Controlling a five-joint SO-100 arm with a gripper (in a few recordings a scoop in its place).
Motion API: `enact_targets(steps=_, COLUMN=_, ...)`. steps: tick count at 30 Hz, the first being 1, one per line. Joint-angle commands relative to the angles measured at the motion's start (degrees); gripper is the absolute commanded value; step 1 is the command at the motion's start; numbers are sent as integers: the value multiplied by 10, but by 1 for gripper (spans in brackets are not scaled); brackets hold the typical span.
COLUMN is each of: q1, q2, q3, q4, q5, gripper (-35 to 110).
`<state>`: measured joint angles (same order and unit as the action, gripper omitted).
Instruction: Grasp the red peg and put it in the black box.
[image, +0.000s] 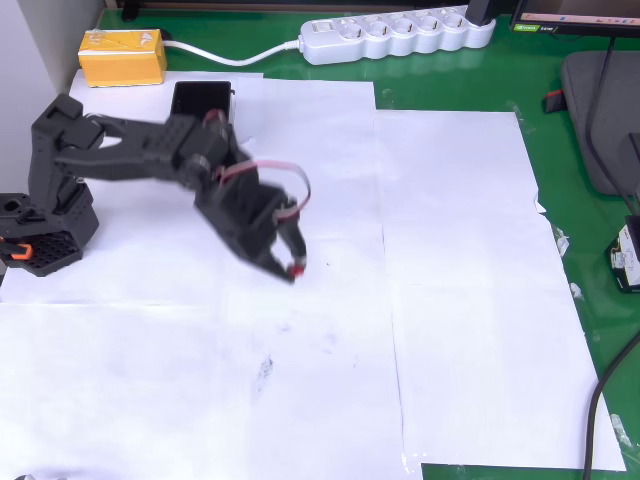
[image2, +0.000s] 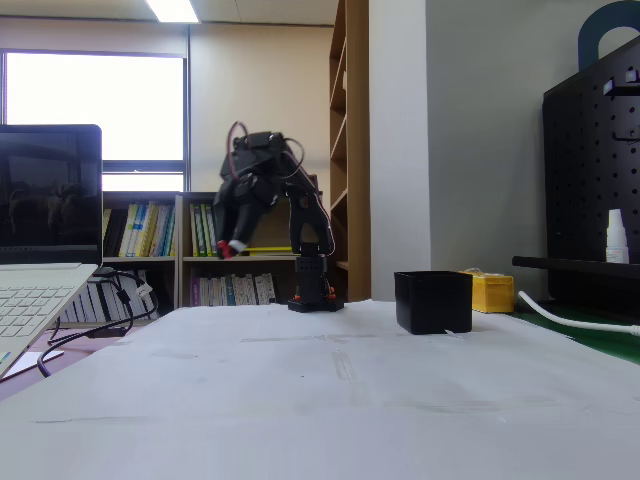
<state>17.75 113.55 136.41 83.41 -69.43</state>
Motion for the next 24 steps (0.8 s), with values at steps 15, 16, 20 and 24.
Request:
enact_targets(steps=15, q1=-258, q2=-62, q3=123, q4=236, q5=149, gripper=0)
enact_targets(steps=16, q1=-272, q2=-62, q3=122, q4=236, q5=156, gripper=0)
enact_targets(steps=20, q1=-330, q2=-54, q3=117, q4=236, q5=182, gripper=0)
enact_targets(steps=24, q1=-388, q2=-39, q3=109, q4=236, q5=214, gripper=0)
